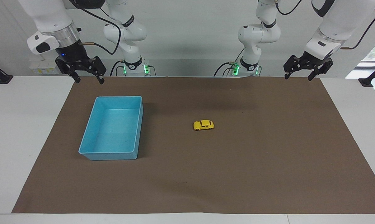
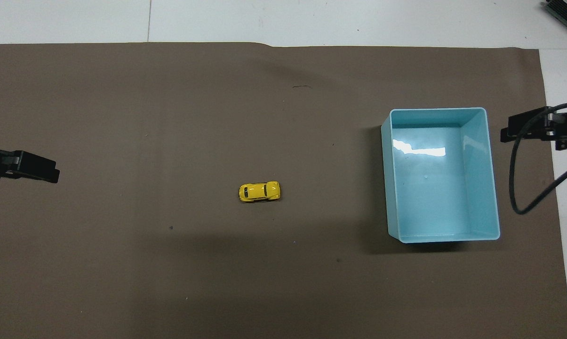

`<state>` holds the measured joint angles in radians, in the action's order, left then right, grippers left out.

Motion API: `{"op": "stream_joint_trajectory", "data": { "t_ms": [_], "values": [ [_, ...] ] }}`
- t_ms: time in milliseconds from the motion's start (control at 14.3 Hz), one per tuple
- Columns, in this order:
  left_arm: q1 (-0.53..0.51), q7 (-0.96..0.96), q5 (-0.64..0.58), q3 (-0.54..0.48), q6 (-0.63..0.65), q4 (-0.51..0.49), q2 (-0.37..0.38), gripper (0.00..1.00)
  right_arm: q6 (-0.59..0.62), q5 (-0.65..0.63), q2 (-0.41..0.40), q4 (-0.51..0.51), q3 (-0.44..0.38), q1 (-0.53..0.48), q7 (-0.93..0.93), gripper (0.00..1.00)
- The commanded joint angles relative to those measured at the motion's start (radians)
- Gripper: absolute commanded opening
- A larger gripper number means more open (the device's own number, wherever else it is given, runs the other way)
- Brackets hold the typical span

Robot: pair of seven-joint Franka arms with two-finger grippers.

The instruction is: Wind up and store yellow beetle car

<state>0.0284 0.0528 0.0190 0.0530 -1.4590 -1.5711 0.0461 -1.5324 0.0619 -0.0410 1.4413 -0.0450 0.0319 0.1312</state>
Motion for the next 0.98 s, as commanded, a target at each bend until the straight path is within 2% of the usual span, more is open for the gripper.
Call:
{"op": "stream_joint_trajectory", "data": {
  "t_ms": [0, 908],
  "values": [
    [-0.004, -0.001, 0.006, 0.004, 0.014, -0.006, 0.023, 1.0, 0.017, 0.012, 0.007, -0.002, 0.008, -0.01, 0.016, 1.0],
    [0.011, -0.005, 0.012, 0.016, 0.002, 0.003, 0.014, 1.0, 0.017, 0.012, 0.007, -0.002, 0.007, -0.01, 0.016, 1.0]
  ]
}}
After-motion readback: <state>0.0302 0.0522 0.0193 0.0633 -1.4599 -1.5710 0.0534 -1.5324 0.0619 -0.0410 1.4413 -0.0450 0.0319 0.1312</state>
